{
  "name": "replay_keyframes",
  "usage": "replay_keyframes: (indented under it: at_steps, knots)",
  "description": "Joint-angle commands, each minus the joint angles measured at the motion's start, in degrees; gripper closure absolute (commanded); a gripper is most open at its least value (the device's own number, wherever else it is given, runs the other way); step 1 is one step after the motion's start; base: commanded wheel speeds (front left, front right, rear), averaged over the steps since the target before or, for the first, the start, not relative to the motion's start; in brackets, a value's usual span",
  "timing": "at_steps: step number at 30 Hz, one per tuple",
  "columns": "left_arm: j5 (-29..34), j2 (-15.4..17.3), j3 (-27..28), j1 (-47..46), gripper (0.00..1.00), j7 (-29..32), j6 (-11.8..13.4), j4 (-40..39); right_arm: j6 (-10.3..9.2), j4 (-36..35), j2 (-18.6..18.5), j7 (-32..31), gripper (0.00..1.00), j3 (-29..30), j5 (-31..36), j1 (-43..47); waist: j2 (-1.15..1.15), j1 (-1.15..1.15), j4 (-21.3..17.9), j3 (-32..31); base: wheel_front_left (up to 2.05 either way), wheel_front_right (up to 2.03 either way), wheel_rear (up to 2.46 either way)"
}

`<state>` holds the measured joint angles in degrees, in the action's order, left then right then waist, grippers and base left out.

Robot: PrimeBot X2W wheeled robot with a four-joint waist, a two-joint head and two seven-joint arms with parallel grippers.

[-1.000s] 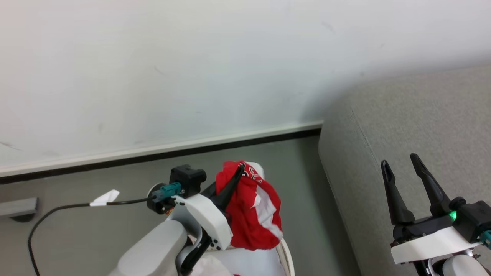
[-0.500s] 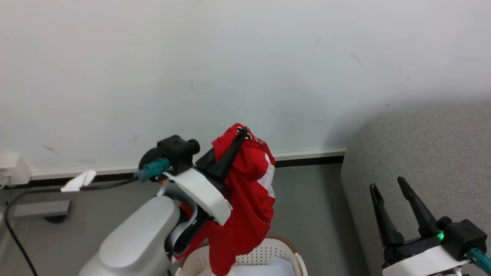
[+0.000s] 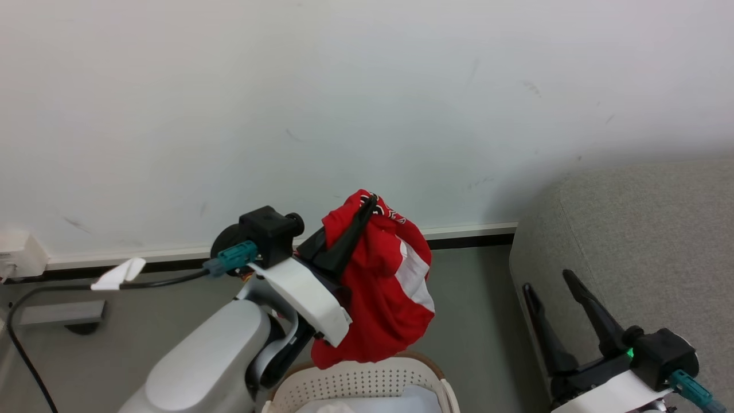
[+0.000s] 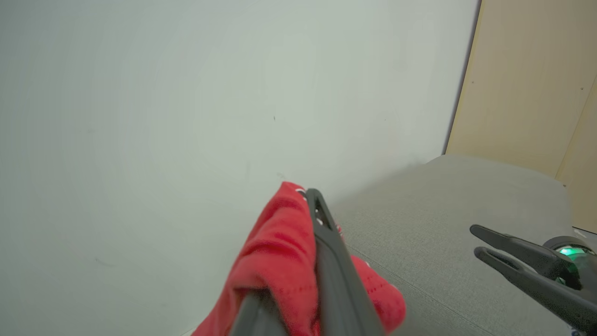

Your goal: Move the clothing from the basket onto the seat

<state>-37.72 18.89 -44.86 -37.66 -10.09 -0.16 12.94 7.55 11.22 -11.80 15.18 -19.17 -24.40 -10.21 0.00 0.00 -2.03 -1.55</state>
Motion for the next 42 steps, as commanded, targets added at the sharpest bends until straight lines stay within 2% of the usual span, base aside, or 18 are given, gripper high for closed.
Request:
replay_keyframes:
  at_steps: [1, 11, 23, 29, 35, 42]
  knots:
    - [-0.72, 0.42, -0.08, 0.32, 1.00, 0.33, -0.22, -0.22, -0.12, 0.23, -0.42, -0.04, 0.00, -0.88, -0.47, -0.89, 0.00, 0.00, -0.02, 0.02, 0.00, 0.00, 0.00]
    - [-0.67, -0.74, -2.11, -0.72, 1.00, 1.87, -1.26, -0.71, -0.12, 3.65, -3.15, -0.04, 0.00, -13.61, -2.34, -8.30, 0.00, 0.00, 1.75, -0.02, 0.00, 0.00, 0.00]
    - [-0.22, -3.49, -6.67, -0.12, 1.00, 3.28, -3.30, -1.15, -0.12, 16.35, -5.14, -0.05, 0.00, -28.51, -10.15, -20.09, 0.00, 0.00, 5.90, -0.82, 0.00, 0.00, 0.00]
    - [0.46, -4.69, -9.11, -0.59, 1.00, 3.45, -4.45, -1.50, -0.12, 22.14, -6.48, -0.80, 0.00, -38.39, -15.78, -24.39, 0.00, 0.00, 8.53, -1.32, 0.00, 0.00, 0.00]
    - [0.39, -5.76, -10.95, -0.81, 1.00, 3.50, -5.30, -1.11, -0.12, 25.22, -6.34, -0.80, 0.00, -47.79, -22.00, -27.48, 0.00, 0.00, 10.87, -1.57, 0.00, 0.00, 0.00]
    - [-0.35, -6.26, -11.54, -1.37, 1.00, 3.22, -5.66, -0.99, -0.12, 28.70, -4.36, -0.02, 0.00, -52.00, -27.82, -28.53, 0.00, 0.00, 12.62, -1.62, 0.00, 0.00, 0.00]
